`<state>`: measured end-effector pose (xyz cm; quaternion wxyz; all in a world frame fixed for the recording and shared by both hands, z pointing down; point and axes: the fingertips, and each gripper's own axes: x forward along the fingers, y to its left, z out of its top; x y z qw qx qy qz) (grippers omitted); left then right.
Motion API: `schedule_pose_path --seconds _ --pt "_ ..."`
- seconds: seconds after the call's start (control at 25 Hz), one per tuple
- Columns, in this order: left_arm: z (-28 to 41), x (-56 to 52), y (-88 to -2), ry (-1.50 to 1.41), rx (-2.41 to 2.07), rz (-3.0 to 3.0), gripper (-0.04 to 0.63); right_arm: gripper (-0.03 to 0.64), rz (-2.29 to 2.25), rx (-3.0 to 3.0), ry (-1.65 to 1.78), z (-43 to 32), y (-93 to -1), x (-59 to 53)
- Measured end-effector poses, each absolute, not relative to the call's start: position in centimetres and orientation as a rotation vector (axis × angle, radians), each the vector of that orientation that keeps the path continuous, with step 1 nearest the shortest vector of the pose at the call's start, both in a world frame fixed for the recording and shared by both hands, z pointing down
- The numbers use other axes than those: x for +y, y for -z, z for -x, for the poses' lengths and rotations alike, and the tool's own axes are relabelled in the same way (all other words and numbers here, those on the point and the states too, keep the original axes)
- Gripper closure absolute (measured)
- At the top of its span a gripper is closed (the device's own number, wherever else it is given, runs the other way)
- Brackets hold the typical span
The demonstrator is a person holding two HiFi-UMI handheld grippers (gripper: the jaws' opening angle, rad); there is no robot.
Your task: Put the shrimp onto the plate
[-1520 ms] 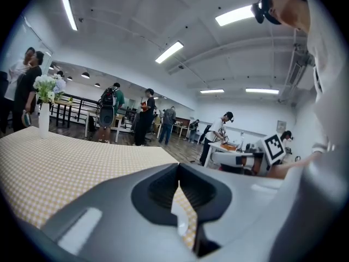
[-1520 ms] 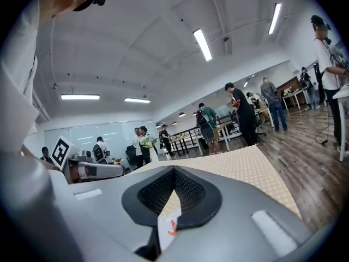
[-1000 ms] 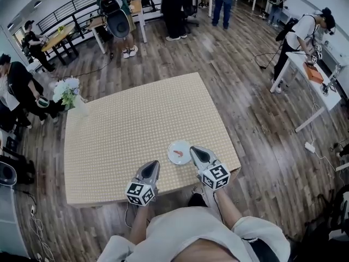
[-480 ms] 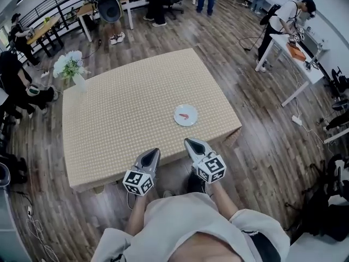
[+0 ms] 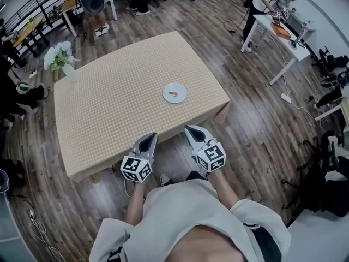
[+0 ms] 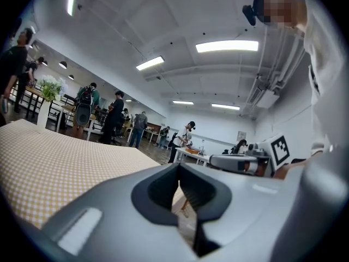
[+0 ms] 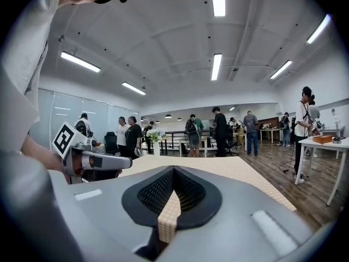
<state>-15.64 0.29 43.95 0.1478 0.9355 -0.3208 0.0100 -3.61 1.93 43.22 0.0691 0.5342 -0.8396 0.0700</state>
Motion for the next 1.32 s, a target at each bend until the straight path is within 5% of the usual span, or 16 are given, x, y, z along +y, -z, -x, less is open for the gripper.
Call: schedule_pose_path --seconds 1.32 --pt "5.5 13.6 -43.7 -0.07 -1.054 -2.691 0.586 0.62 -1.553 -2.57 -0.262 -6.4 -45.3 13.9"
